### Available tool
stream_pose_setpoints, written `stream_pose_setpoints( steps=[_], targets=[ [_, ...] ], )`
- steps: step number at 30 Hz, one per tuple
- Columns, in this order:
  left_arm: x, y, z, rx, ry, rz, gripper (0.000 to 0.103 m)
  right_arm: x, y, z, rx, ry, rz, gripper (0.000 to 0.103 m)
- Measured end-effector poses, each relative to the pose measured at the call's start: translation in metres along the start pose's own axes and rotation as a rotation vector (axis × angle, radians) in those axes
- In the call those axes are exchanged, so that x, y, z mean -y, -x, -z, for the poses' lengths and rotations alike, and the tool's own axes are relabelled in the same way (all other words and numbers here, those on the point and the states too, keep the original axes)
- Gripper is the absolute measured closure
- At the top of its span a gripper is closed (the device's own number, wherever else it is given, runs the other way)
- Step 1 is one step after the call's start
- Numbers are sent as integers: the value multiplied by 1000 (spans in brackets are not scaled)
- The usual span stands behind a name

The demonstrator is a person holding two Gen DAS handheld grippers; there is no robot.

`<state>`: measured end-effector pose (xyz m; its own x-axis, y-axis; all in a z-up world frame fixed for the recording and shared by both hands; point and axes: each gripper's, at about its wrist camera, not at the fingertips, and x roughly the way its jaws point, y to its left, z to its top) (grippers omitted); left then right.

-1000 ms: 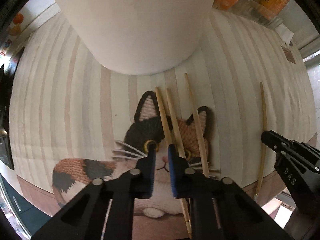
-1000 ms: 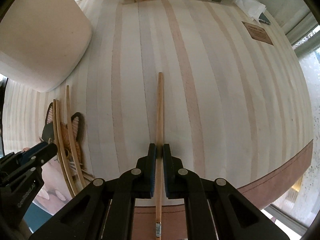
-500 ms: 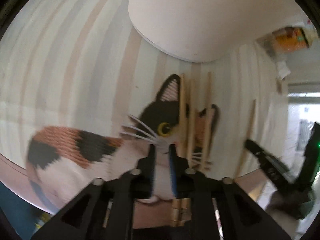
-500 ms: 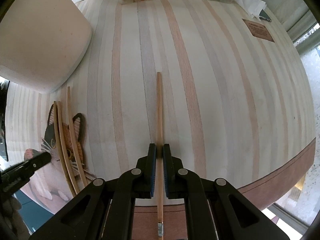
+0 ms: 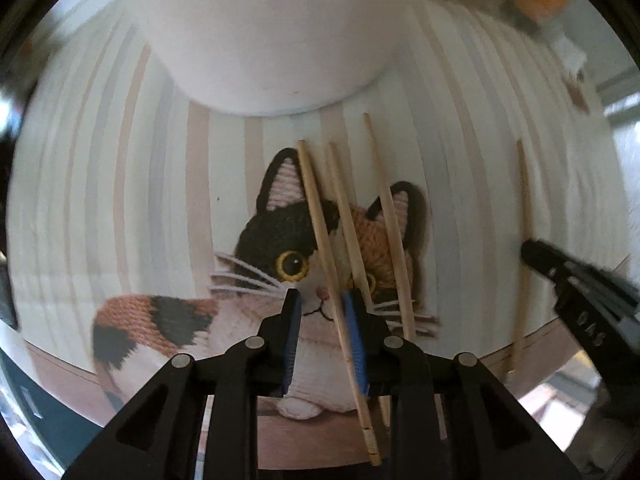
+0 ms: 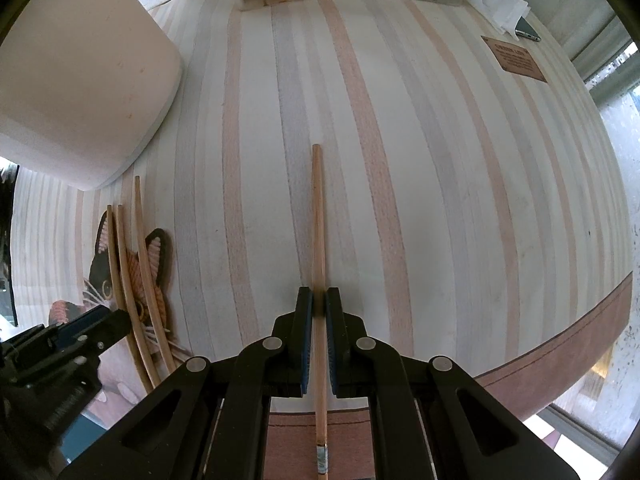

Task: Organize utensils
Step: 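Grasp a chopstick from the mat with the left tool while the right tool grasps another, then lift both chopsticks and lower them into the cream holder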

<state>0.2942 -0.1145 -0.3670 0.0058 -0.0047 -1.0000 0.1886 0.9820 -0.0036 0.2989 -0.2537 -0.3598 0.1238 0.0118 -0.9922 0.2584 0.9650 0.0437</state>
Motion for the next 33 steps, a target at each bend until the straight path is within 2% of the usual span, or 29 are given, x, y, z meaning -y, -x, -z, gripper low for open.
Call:
stream_pose_setpoints(
  steps=[1, 2, 3, 6, 10, 15, 17, 22, 33],
  targets=[
    [6, 0, -2, 7, -16, -17, 90, 0, 0, 0, 0, 1, 2, 96],
    [14, -1, -5, 10, -29, -16, 97, 0, -1, 0, 0, 4, 3, 96],
    [15, -1, -5, 5, -32, -22, 99, -1, -1, 0, 0, 7, 4, 96],
    [6, -2, -9, 4, -13, -57, 99, -1, -2, 2, -2, 9, 1, 96],
    [-30, 1, -3, -13, 57, -53, 99, 1, -1, 5, -14, 15, -11, 96],
    [-62, 1, 2, -29, 197, 23, 99, -7, -2, 7, -44, 32, -63, 96],
    [-65, 1, 1, -28, 212, 40, 98, -15, -3, 6, -58, 50, -85, 96],
    [-76, 5, 5, -25, 194, 29, 96, -35, -4, 2, -80, 137, -27, 96],
    [-74, 12, 6, -22, 182, 16, 95, -44, -5, -6, -108, 185, 5, 95]
  ],
)
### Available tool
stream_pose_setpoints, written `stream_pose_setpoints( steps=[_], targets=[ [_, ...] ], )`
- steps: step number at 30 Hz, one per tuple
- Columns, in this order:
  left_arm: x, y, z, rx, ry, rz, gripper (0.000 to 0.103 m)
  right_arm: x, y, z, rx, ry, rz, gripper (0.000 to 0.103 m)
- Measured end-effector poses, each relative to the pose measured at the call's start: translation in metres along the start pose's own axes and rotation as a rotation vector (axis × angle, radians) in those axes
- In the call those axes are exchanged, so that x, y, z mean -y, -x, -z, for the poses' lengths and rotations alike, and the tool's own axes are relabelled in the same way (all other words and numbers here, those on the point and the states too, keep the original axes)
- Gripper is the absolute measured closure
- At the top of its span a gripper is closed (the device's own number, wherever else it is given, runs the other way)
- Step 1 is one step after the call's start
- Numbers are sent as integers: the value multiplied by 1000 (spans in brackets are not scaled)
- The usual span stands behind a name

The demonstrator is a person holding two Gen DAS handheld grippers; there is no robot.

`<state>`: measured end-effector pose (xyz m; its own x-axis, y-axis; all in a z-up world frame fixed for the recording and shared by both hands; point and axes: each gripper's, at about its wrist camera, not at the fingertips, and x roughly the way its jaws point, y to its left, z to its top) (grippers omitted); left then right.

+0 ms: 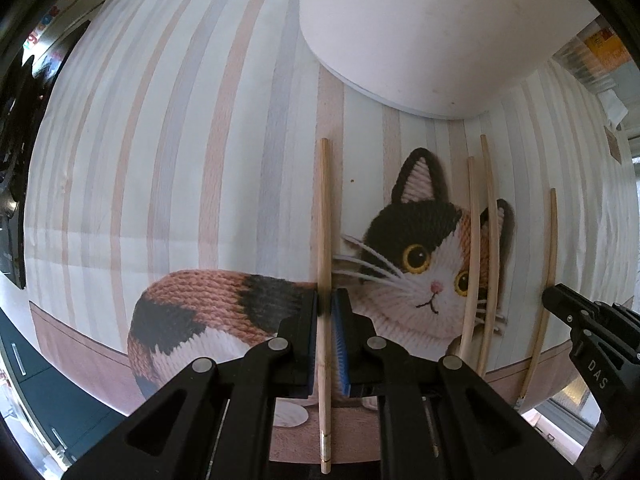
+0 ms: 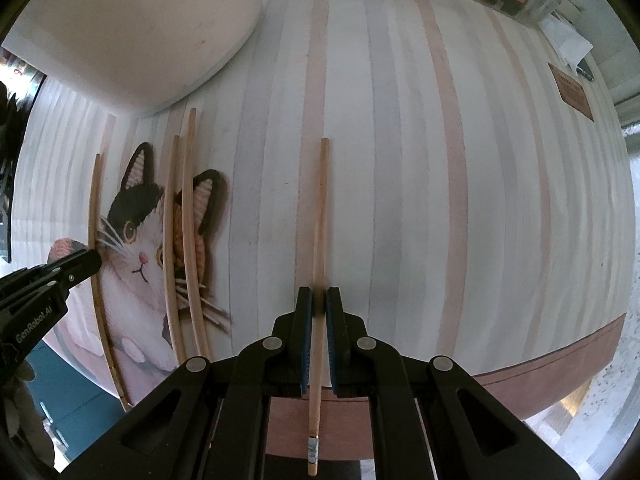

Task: Organize utensils
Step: 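Lift both chopsticks and lower them into the cream holder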

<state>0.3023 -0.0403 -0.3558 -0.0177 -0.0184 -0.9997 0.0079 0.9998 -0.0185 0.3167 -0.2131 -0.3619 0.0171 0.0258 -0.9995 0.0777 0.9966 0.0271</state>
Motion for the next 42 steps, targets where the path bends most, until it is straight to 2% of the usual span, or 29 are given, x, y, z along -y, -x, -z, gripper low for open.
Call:
stream_pose_setpoints(
  steps=[6, 11, 16, 23, 27, 34, 42],
  targets=[
    [1, -7, -3, 6, -15, -14, 96, -9, -4, 7, 14, 12, 26, 95],
    [1, -4, -2, 28, -4, -17, 99, -16, -5, 20, 49, -30, 28, 96],
    [-12, 17, 5, 116, 18, -56, 99, -7, 7, 31, 97, -64, -4, 96],
    [-41, 79, 13, 302, 82, -65, 99, -5, 58, 41, 283, -85, 17, 96],
    [-53, 108, 15, 381, 107, -62, 99, -3, 84, 46, 364, -88, 33, 96],
    [-62, 139, 9, 448, 145, -34, 99, 2, 106, 39, 432, -112, 2, 96],
    [-66, 164, 8, 517, 164, -19, 99, -4, 126, 38, 527, -128, 5, 96]
  ],
)
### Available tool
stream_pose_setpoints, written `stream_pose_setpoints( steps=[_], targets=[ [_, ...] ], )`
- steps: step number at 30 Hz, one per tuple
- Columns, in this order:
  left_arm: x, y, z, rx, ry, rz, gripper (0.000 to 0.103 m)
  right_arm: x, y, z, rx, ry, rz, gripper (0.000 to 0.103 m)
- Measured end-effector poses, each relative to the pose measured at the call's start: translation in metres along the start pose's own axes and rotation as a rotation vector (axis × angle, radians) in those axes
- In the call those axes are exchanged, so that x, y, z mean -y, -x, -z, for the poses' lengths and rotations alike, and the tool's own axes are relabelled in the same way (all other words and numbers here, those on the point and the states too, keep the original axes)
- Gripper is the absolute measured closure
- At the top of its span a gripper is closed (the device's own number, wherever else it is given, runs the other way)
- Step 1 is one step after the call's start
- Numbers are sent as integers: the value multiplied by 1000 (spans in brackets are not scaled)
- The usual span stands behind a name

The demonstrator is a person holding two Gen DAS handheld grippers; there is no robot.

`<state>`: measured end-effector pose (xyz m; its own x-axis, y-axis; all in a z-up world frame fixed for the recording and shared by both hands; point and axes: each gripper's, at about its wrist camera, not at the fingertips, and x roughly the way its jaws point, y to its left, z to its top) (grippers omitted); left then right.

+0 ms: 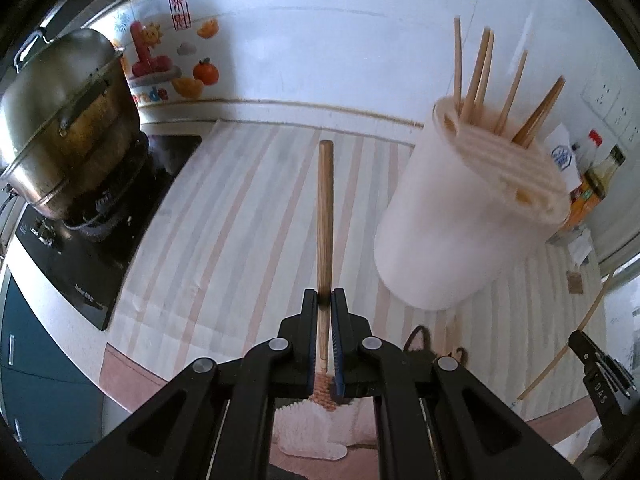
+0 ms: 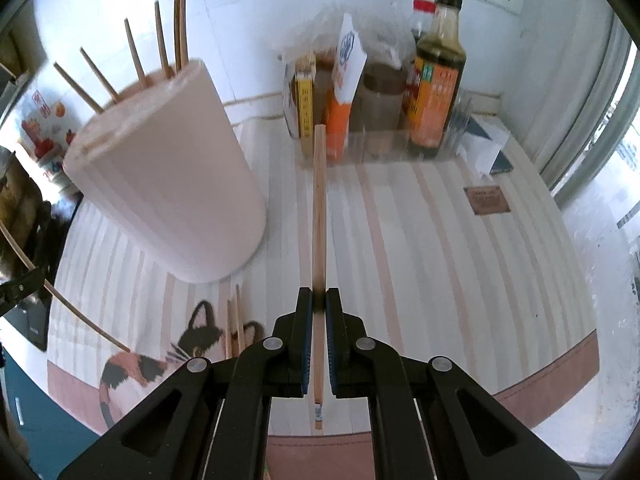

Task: Organize utensils
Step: 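Lift both chopsticks and lower them into the cream holder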

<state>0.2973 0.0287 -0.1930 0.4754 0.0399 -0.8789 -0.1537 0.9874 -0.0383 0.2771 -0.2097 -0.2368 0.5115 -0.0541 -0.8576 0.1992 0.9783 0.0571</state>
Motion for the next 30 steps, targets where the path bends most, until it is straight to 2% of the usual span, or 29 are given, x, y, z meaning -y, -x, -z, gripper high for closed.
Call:
stream_pose_setpoints(
  steps=[4, 8, 16, 21, 25, 30],
  targets=[
    [-6, 23, -11, 31, 36, 48, 99, 1, 14, -10, 31, -28, -30, 96],
    [-16, 57, -29, 50, 96, 137, 99, 9, 33, -30, 58, -102, -101, 96],
    [-16, 130, -64, 156, 143, 280, 99, 17, 82, -96, 156, -218, -290, 96],
    [0, 161, -91, 230, 132, 336, 99, 6, 103, -138, 228, -227, -349, 96],
    [18, 162, -115, 256, 108, 345, 99, -9, 111, -173, 287, -228, -355, 96],
    [42, 139, -149, 248, 79, 340, 99, -28, 105, -204, 319, -224, -333, 96]
  ],
)
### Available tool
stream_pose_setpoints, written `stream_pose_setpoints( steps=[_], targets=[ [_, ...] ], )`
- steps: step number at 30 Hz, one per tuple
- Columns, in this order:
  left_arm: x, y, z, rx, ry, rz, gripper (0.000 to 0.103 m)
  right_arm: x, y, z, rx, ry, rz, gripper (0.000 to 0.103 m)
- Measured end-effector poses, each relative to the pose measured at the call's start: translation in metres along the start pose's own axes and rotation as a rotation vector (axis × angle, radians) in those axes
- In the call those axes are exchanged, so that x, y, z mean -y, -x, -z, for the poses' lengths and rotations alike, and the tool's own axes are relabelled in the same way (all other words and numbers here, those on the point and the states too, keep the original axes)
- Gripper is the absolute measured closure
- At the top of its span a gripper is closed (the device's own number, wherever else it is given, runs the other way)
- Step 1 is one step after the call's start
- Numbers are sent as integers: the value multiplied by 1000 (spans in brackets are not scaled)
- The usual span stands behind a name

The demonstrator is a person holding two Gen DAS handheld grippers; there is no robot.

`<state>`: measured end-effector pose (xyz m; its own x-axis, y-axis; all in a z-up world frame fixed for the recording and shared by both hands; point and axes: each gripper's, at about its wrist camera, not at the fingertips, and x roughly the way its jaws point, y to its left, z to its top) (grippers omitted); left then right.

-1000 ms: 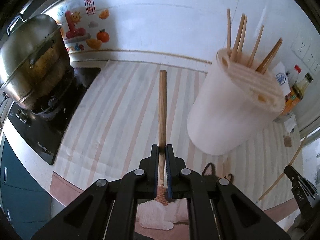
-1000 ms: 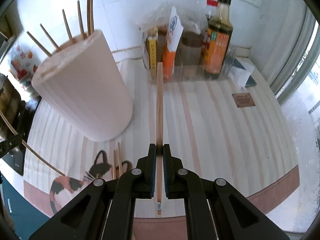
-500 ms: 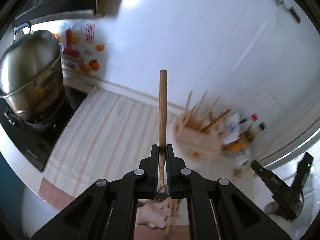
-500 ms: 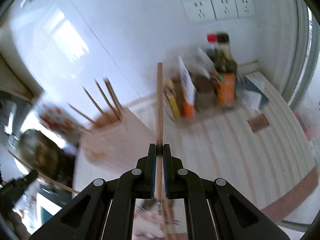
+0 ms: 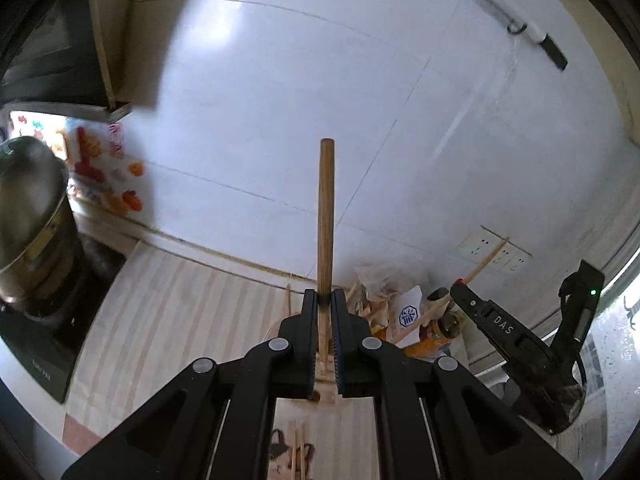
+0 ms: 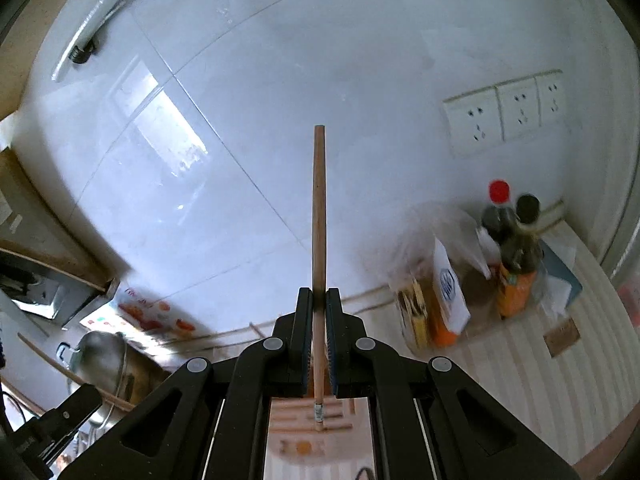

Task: Organize utensils
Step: 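Lift both chopsticks and lower them into the cream holder, then open both tools to release the chopsticks into the holder, then grasp the last chopstick with the right tool while the left tool grasps another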

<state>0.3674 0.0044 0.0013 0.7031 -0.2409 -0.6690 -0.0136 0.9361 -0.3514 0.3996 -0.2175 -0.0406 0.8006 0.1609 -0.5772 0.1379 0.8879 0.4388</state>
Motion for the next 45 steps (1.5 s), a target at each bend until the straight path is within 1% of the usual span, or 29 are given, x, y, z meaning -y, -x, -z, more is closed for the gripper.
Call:
stream_pose_setpoints(
  steps=[6, 11, 13, 14, 17, 18, 19, 20, 21, 22, 23, 24, 25, 26, 28, 29, 31, 32, 33, 35, 38, 39, 41, 43, 44, 45],
  targets=[
    [5, -51, -17, -47, -40, -53, 99, -15, -37, -10, -10, 37, 48, 96],
    [-1, -86, -21, -118, -53, -80, 99, -18, -66, -6, -48, 70, 70, 96],
    [-4, -96, -19, -152, -58, -82, 99, -19, -76, -2, -71, 89, 69, 96],
    [-4, -98, -19, -163, -58, -82, 99, -19, -81, 1, -98, 98, 56, 96],
    [-5, -97, -16, -203, -44, -67, 97, -16, -88, 9, -160, 107, 33, 96],
    [-4, -92, -15, -202, -48, -61, 93, -16, -89, 11, -182, 111, 24, 95],
    [-2, -86, -13, -194, -62, -71, 90, -16, -88, 12, -197, 113, 20, 95],
    [-1, -81, -12, -184, -77, -86, 79, -15, -86, 14, -204, 113, 16, 90],
    [0, -72, -9, -166, -89, -108, 59, -13, -82, 14, -207, 111, 13, 86],
    [1, -67, -7, -154, -91, -122, 47, -11, -78, 15, -204, 107, 10, 75],
    [-1, -61, -5, -136, -91, -133, 30, -8, -72, 15, -197, 104, 10, 64],
    [-4, -52, 0, -113, -88, -143, 28, -5, -65, 14, -193, 101, 12, 60],
    [-8, -49, 2, -104, -84, -154, 28, -2, -58, 14, -187, 97, 11, 58],
    [-11, -45, 7, -95, -79, -166, 27, 2, -52, 15, -184, 93, 13, 57],
    [-19, -39, 18, -83, -74, -196, 12, 11, -40, 17, -182, 81, 26, 54],
    [-24, -38, 25, -81, -73, -217, 0, 16, -34, 21, -182, 76, 34, 50],
    [-32, -38, 40, -88, -66, -254, 0, 26, -26, 30, -187, 68, 48, 45],
    [-37, -40, 48, -99, -66, -266, 0, 30, -23, 33, -187, 66, 53, 44],
    [-44, -45, 61, -127, -67, -282, 0, 34, -20, 39, -187, 67, 58, 42],
    [-52, -56, 78, -163, -74, -289, 0, 42, -16, 54, -188, 84, 75, 33],
    [-69, -79, 118, -211, -97, -369, 0, 53, -20, 87, -194, 136, 124, 32],
    [-76, -88, 134, -240, -105, -395, 0, 58, -24, 99, -217, 151, 139, 32],
    [-89, -107, 162, -312, -113, -445, 0, 70, -38, 132, -301, 159, 164, 32],
    [-107, -126, 194, -391, -104, -469, 0, 84, -55, 169, -422, 155, 175, 32],
    [-112, -132, 204, -418, -96, -482, 0, 88, -63, 183, -467, 157, 178, 34],
    [-123, -141, 220, -463, -83, -494, 0, 93, -71, 202, -520, 160, 178, 36]
  ],
)
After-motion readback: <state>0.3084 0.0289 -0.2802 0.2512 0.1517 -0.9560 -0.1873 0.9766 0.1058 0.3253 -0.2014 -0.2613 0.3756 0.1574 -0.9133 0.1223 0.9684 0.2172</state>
